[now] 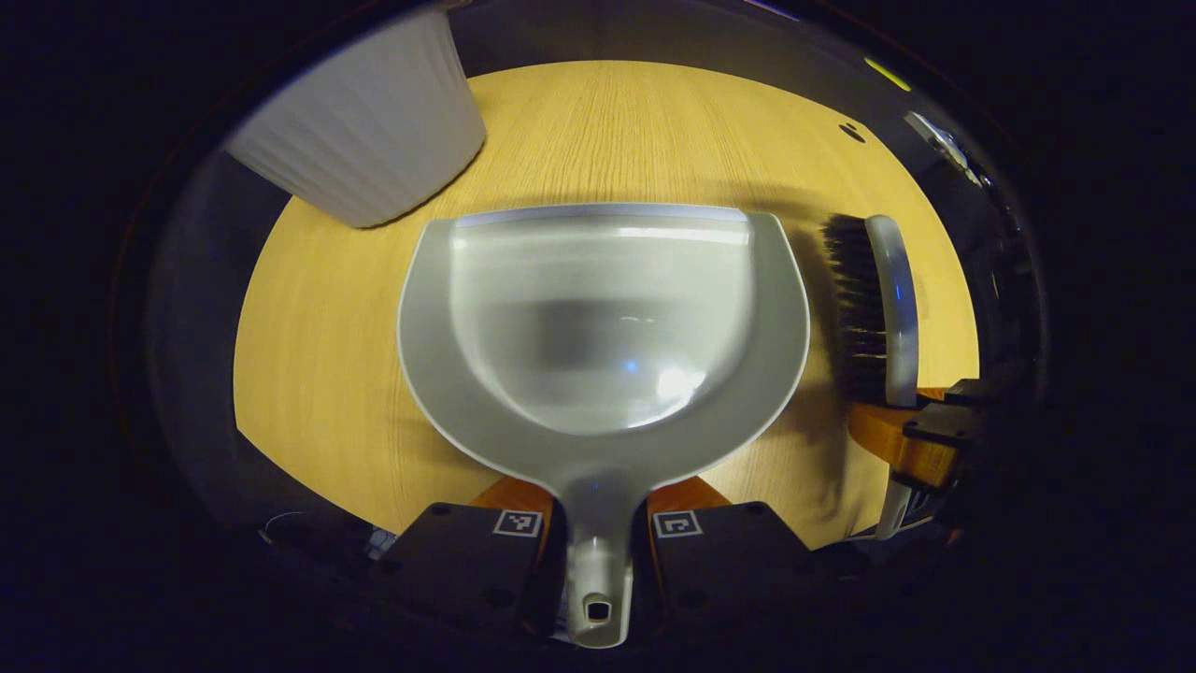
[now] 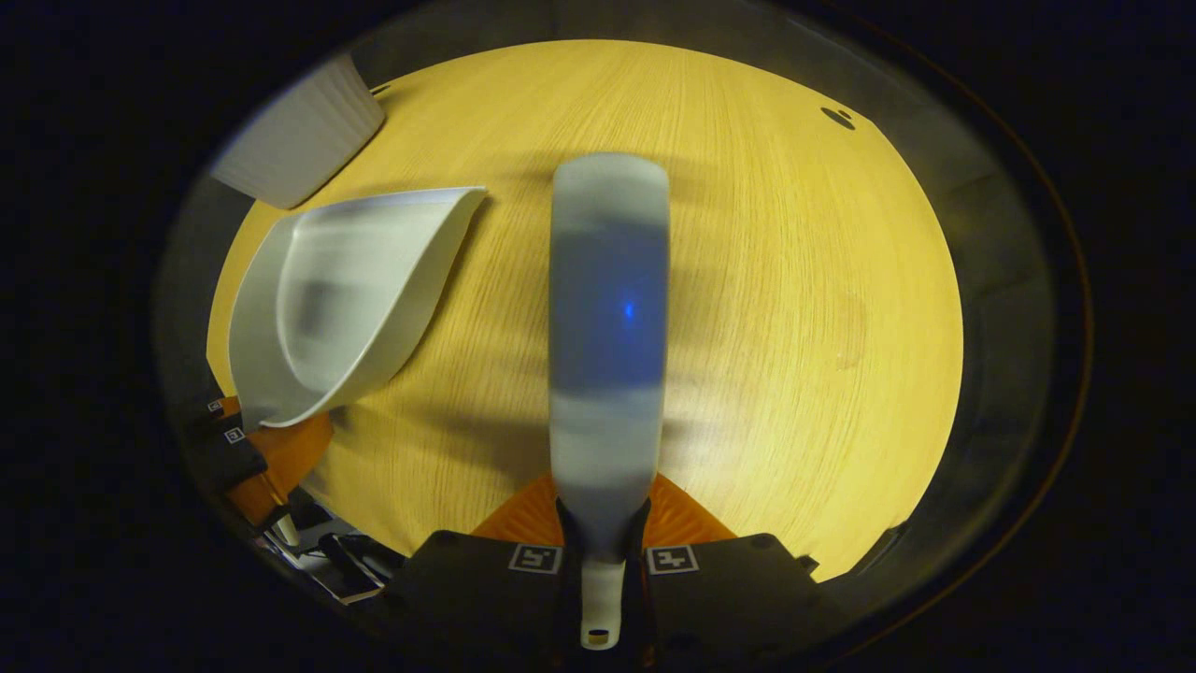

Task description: Pick up the small broom and dustpan from the desktop, sweep the trash into the dustpan with the broom, and then empty the trash into the garbage bin.

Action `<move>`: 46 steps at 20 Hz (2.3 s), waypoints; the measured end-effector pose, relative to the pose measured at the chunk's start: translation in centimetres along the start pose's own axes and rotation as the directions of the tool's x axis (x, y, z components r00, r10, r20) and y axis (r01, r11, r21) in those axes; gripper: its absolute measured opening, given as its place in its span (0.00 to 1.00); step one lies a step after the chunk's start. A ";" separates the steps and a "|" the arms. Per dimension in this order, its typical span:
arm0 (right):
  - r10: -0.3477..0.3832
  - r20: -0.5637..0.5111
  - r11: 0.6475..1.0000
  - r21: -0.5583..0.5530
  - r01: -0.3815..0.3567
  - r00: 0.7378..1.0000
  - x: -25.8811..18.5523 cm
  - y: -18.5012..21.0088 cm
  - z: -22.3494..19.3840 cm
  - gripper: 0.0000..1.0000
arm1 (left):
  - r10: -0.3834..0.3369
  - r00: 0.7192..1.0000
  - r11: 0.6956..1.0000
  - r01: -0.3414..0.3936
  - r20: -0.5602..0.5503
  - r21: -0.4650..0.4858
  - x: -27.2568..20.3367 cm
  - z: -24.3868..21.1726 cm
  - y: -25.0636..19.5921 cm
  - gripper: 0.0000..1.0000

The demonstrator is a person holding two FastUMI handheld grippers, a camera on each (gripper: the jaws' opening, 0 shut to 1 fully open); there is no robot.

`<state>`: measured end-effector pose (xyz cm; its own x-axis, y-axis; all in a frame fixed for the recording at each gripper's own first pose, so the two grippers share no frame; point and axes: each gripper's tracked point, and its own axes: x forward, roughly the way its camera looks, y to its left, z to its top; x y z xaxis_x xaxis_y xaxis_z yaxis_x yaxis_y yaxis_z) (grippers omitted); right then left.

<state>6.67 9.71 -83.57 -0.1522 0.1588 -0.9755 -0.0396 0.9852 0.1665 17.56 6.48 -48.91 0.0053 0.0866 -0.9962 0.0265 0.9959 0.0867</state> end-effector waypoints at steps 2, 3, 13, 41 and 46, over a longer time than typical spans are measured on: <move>-0.011 0.015 1.000 -0.005 0.011 1.000 0.4 0.1 0.1 0.19 | 0.004 1.000 1.000 -0.004 -0.016 -0.001 1.0 -0.5 0.0 0.28; -0.013 0.005 1.000 -0.006 0.013 1.000 0.3 0.1 0.0 0.15 | 0.000 1.000 1.000 0.000 -0.014 -0.006 0.9 -0.5 0.1 0.27; 0.007 -0.069 0.998 0.058 -0.003 0.998 0.2 0.9 -0.1 0.27 | 0.019 0.997 1.000 -0.017 -0.081 0.021 0.7 0.0 -0.2 0.28; 0.011 0.239 0.999 0.032 -0.019 0.971 -9.0 1.0 1.0 0.97 | -0.065 0.966 0.997 0.051 0.249 0.062 -9.2 -0.1 -1.3 0.82; -0.008 0.478 1.000 0.005 0.007 0.878 -17.7 1.1 1.1 0.97 | -0.079 0.881 0.994 0.035 0.467 0.103 -15.5 -0.5 -0.9 0.82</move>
<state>10.39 8.02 -66.29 0.3391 0.1618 -0.9268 -0.0359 0.9866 0.1591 16.93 4.25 -33.55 0.4691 -0.0152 -0.8830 0.1299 0.9902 0.0520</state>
